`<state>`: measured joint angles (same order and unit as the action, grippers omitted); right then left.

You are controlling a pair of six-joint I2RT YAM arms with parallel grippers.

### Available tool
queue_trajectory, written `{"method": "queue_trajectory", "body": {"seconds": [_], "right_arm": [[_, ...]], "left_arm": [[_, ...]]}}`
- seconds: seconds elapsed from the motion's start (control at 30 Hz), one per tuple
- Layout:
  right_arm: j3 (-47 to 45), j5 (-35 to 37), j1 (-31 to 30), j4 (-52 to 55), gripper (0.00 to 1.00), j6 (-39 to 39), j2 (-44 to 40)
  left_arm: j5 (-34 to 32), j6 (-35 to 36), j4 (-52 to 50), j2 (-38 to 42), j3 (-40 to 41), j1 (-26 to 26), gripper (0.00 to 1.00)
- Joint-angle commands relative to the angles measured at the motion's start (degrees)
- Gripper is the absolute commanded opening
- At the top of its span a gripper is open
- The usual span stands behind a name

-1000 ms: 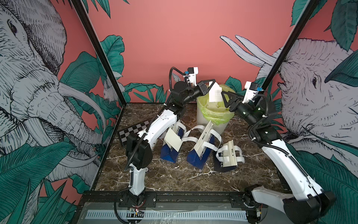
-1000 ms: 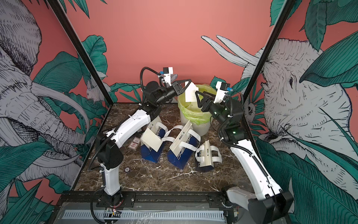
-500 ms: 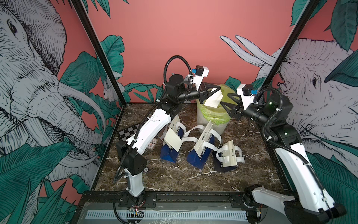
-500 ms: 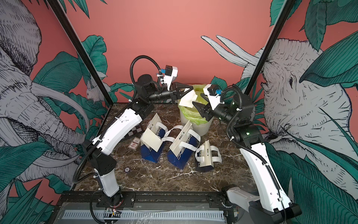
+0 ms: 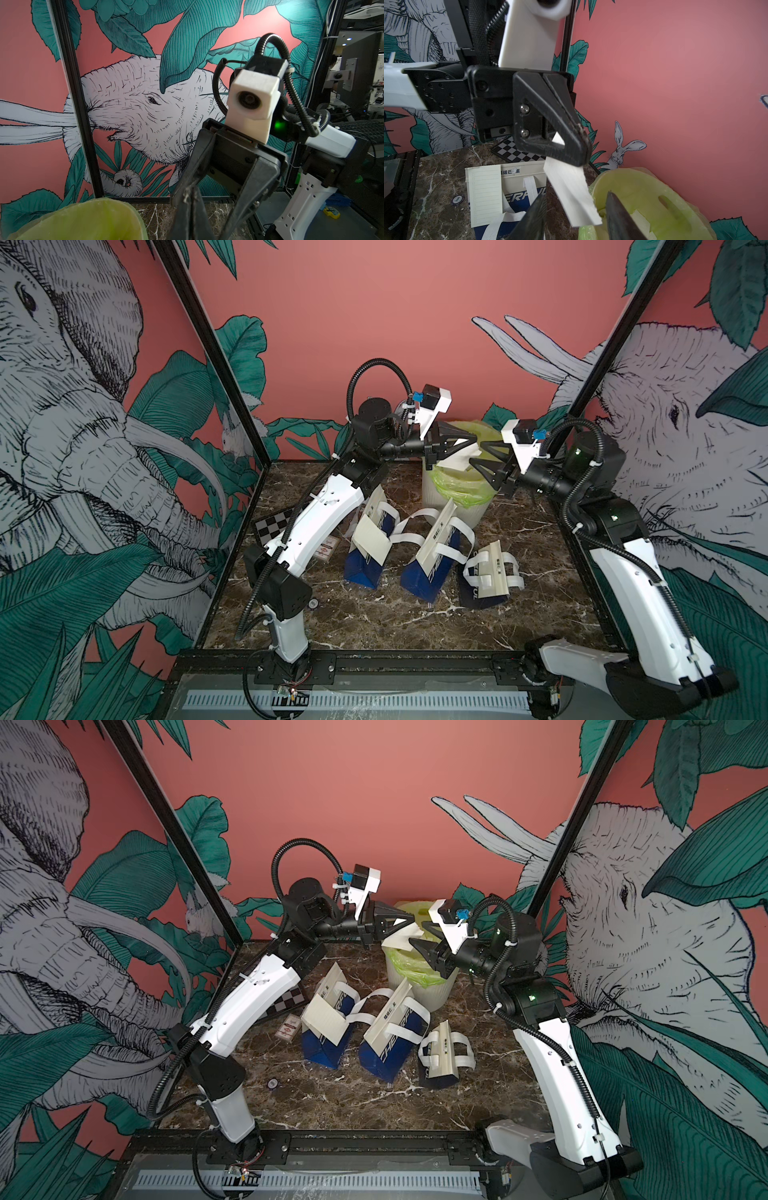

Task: Shred takeout receipts and throw away
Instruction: Shred the takeout receipt.

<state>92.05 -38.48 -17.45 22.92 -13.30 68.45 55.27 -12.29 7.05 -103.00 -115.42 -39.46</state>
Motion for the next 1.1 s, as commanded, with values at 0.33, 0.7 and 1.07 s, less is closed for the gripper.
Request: {"method": "queue_trajectory", "body": {"seconds": [0.33,0.7,1.07], "right_arm": [[2.1,-5.2,0.1,-1.2,0.12,0.4,1.5],[-0.5,9.9,-3.1,-0.7,0.0,-8.9,-0.2],[-11.6,21.5,-10.6,-6.1,0.0,-23.7,-6.6]], "left_arm": [[0.6,2.3,-2.0,2.4,-1.3,-0.3,0.0],[-16.4,1.1,-16.5,-1.4,-9.9,-2.5,0.0],[-40.9,-6.9,-33.1,-10.8,-26.0,-2.0,0.0]]}}
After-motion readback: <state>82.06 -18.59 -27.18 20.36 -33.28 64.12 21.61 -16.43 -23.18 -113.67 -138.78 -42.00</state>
